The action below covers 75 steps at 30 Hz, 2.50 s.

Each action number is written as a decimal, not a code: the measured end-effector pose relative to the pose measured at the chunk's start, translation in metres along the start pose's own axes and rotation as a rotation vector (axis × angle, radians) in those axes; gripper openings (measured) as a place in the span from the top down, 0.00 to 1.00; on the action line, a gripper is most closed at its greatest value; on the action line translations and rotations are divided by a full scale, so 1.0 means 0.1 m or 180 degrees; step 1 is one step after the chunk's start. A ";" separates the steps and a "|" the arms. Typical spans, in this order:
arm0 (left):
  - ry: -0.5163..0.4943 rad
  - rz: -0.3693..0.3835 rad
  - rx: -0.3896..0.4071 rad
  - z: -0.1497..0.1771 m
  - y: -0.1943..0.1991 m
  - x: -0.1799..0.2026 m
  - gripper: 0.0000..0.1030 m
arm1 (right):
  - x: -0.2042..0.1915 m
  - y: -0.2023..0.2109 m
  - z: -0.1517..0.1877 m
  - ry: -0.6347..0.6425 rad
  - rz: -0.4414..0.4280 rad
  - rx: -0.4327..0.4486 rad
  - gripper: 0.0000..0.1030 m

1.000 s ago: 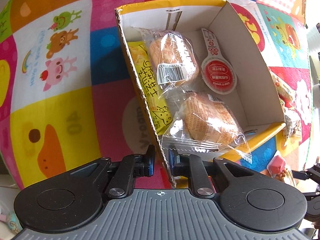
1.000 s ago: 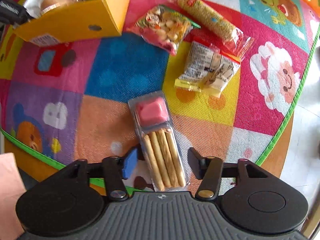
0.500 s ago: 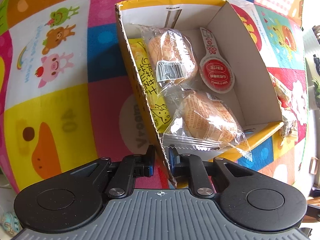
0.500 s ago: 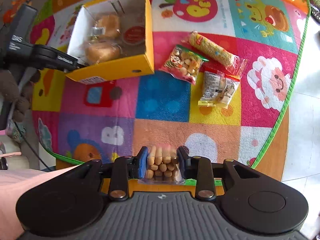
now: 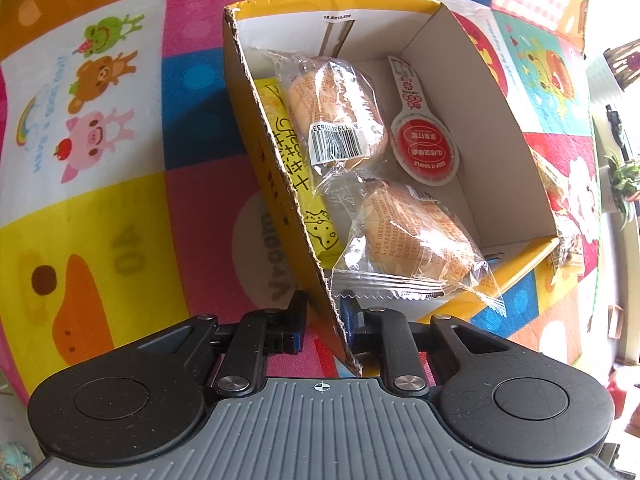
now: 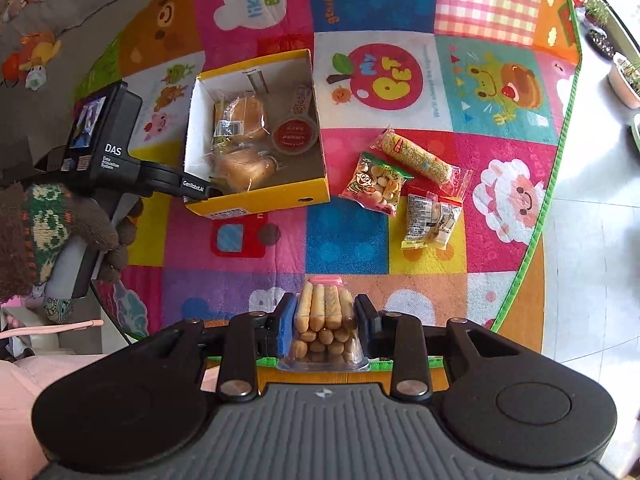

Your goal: Organize objects

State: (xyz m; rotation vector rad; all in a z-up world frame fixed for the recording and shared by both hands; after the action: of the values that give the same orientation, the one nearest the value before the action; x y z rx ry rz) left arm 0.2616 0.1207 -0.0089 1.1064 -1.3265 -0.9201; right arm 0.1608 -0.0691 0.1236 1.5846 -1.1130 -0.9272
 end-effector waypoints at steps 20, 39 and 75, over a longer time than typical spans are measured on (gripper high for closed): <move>0.0223 0.0093 0.0019 -0.01 0.03 -0.06 0.80 | -0.07 0.62 -1.39 -0.0174 0.0148 0.1007 0.66; 0.0444 -0.0156 0.0095 -0.16 -0.03 0.02 0.82 | 0.66 -0.32 0.10 -0.0124 0.0391 -0.0063 0.47; 0.0611 -0.0345 0.0173 0.09 0.20 0.08 0.87 | 1.07 -2.04 -0.80 -0.0952 -0.0324 -0.0585 0.51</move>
State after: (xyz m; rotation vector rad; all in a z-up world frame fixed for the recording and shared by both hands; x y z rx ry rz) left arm 0.2517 0.1169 0.0119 1.2860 -1.1490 -0.8378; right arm 0.3136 -0.1232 -0.0584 1.3923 -1.1204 -1.3291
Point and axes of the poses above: each gripper's, at about its wrist camera, not at the fingertips, and y roughly against the way its jaws point, x to its right, z to its underside, the point moved 8 cm from there along -y, roughly the way its jaws point, and after that the axes turned 14 degrees about y, right-handed, at the moved point
